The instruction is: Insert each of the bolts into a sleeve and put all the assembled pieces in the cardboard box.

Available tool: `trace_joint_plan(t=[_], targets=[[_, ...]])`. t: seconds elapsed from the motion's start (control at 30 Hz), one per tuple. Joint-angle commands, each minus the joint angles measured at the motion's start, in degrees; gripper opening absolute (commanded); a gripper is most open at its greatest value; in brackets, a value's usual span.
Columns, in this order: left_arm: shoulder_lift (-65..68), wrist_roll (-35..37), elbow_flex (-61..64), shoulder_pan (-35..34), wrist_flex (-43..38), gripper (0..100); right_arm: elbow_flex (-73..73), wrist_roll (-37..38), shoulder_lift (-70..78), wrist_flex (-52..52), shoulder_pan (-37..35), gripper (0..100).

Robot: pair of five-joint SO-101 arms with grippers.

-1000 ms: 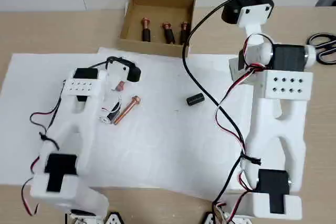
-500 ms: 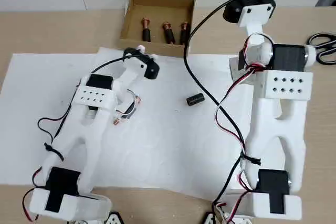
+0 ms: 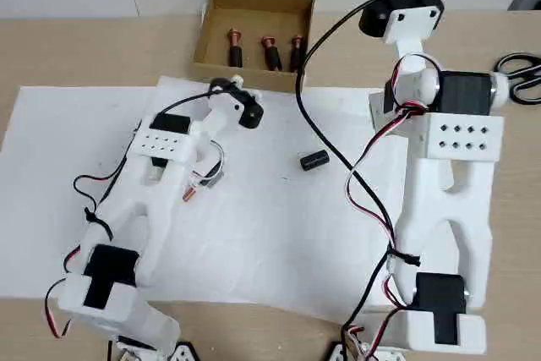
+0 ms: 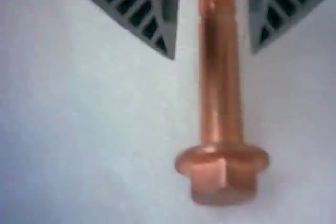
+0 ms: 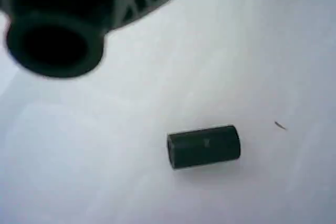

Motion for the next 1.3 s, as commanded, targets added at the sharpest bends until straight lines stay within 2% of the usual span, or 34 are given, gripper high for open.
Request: trace_joint_plan(t=[0.0,0.4,0.73,0.9,1.0,1.17,1.27], targets=[[0.9,-0.4,-4.1,0.3,-0.9,9,-0.2,-0.5,-2.6,0.3,0.1,0.4],[8.8,1.0,-10.1,1.1,-1.7,9,-0.2,-0.5,-2.6,0.3,-3.4,0.4],[13.2,1.5,-10.6,2.1,-2.2,9,-0.2,-0.5,-2.6,0.3,-3.4,0.4],[13.6,3.0,-10.6,2.5,-3.8,1,-0.2,-0.5,-2.6,0.3,-3.4,0.4],[13.0,3.9,-10.6,3.2,-3.4,0,-0.2,-0.5,-2.9,0.3,-3.3,0.4],[8.1,4.9,-15.1,3.1,3.5,0,-0.2,-0.3,-3.0,0.3,-3.2,0.4],[3.5,7.6,-19.5,3.1,10.8,0,-0.5,-0.3,-3.4,0.2,-3.6,0.4]])
